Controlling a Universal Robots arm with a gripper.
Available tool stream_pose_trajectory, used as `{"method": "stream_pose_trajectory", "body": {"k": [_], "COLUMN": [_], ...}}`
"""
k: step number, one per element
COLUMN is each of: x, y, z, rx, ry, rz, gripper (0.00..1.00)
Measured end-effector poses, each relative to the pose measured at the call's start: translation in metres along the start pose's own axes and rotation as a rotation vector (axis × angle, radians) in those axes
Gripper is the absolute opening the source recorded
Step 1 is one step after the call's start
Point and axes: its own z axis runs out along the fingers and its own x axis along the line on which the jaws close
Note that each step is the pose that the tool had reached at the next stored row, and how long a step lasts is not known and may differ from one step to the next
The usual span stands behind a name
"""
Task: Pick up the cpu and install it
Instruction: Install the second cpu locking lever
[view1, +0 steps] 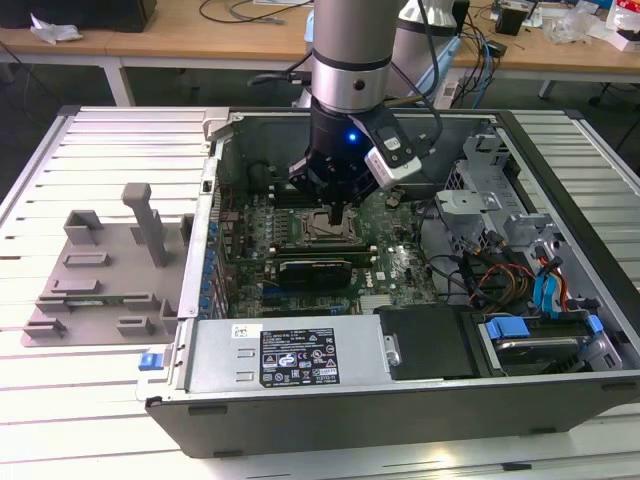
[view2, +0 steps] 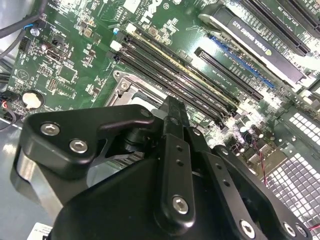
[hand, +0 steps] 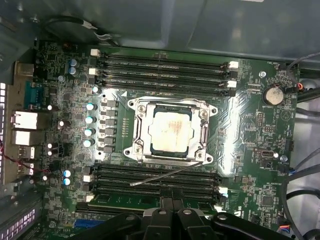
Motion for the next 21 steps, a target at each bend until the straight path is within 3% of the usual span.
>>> {"method": "stream_pose_trajectory", "body": {"k": [10,18,21], "x": [0.0000,0.0036,0.0039], "y": [0.0001,0.0010,0.0015], "z": [0.0029,0.0124,0.0142], "rx": [-0.0002,-0.0026,-0.0023], "ry": [-0.0002,-0.0001,0.0007], "rz": [0.000,0.000,0.028], "gripper": [0.11,0.11,0.11]}}
